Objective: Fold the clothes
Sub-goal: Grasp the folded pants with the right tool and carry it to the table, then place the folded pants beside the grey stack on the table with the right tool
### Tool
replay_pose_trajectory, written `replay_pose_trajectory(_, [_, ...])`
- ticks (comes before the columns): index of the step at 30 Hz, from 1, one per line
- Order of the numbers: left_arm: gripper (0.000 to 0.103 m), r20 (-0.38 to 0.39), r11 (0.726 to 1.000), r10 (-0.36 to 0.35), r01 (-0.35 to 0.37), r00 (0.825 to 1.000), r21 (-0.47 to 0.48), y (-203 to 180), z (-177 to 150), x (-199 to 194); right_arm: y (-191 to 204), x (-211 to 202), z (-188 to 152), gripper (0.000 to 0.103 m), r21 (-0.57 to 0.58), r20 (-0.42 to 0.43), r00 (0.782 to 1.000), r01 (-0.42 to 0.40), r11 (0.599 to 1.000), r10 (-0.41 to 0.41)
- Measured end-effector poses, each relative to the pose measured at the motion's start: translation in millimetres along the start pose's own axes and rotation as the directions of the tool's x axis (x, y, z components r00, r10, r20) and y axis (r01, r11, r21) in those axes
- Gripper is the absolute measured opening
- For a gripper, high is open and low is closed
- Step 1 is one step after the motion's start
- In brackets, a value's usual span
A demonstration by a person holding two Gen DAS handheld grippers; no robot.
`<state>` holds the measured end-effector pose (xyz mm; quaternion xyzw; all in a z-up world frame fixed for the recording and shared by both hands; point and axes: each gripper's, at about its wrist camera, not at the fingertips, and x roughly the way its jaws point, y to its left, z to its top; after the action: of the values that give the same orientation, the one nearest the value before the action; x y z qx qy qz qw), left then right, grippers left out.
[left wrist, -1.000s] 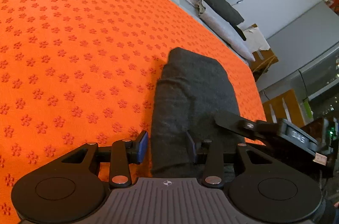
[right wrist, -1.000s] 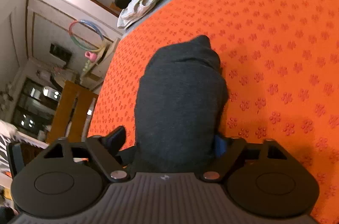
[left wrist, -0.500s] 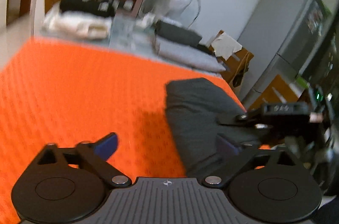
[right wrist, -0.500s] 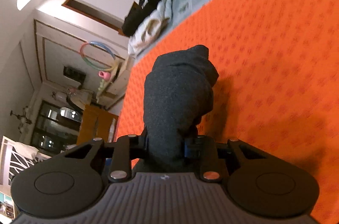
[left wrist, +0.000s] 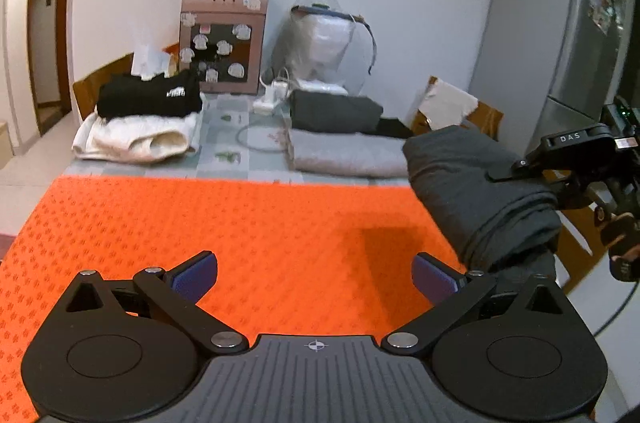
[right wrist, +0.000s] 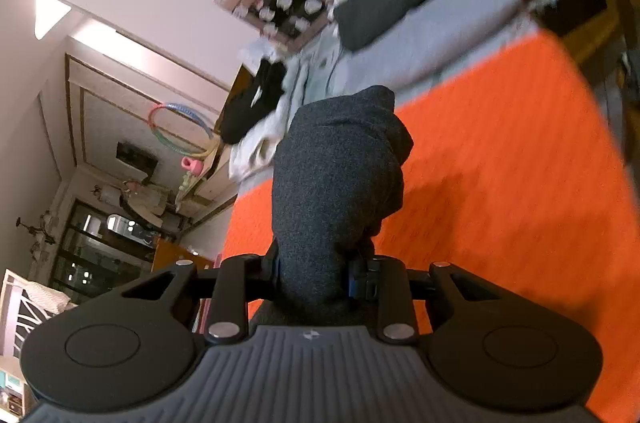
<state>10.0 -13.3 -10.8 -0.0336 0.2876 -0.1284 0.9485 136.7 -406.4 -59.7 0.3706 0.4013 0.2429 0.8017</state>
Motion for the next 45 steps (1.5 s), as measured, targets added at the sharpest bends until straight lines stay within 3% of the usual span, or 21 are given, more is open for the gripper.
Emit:
replay_pose_trajectory(6, [0.103, 0.019, 1.000, 0.014, -0.013, 1.000, -0.026, -38, 32, 35, -41, -6, 103, 0.032, -0.027, 0.033, 0.999, 0.010, 1.000, -0.009])
replay_pose_trajectory(12, [0.103, 0.019, 1.000, 0.012, -0.012, 1.000, -0.024, -73, 58, 71, -80, 19, 205, 0.032, -0.045, 0.057, 0.998, 0.017, 0.999, -0.014])
replay_pose_trajectory(18, [0.103, 0.012, 1.000, 0.009, -0.009, 1.000, -0.024, -103, 81, 105, -115, 61, 278, 0.032, -0.046, 0.064, 0.997, 0.042, 0.998, -0.039])
replay_pose_trajectory(24, [0.103, -0.021, 0.999, 0.001, -0.002, 1.000, -0.032, -116, 89, 131, -147, 110, 326, 0.032, -0.036, 0.044, 0.997, 0.071, 0.997, -0.069])
replay_pose_trajectory(27, [0.103, -0.029, 0.999, 0.002, -0.003, 1.000, -0.039, -120, 95, 141, -159, 139, 343, 0.032, -0.043, 0.022, 0.996, 0.089, 0.995, -0.088])
replay_pose_trajectory(33, [0.103, -0.022, 0.998, 0.016, -0.017, 1.000, -0.057, -121, 104, 152, -172, 168, 361, 0.032, 0.000, -0.008, 0.998, -0.064, 0.998, 0.064])
replay_pose_trajectory(37, [0.103, -0.046, 0.997, 0.014, -0.017, 0.999, -0.071, -120, 102, 161, -208, 181, 358, 0.033, 0.093, -0.011, 0.997, -0.073, 0.993, 0.074])
replay_pose_trajectory(40, [0.103, -0.064, 0.997, 0.013, -0.018, 0.998, -0.077, -119, 100, 168, -232, 184, 349, 0.041, 0.139, 0.012, 0.998, -0.069, 0.988, 0.068])
replay_pose_trajectory(43, [0.103, -0.078, 0.997, 0.012, -0.018, 0.997, -0.079, -118, 99, 175, -231, 177, 345, 0.049, 0.106, 0.035, 0.998, -0.049, 0.993, 0.045])
replay_pose_trajectory(45, [0.103, -0.080, 0.997, 0.007, -0.014, 0.997, -0.081, -118, 98, 178, -224, 170, 345, 0.062, 0.062, 0.041, 0.999, -0.022, 0.998, 0.020])
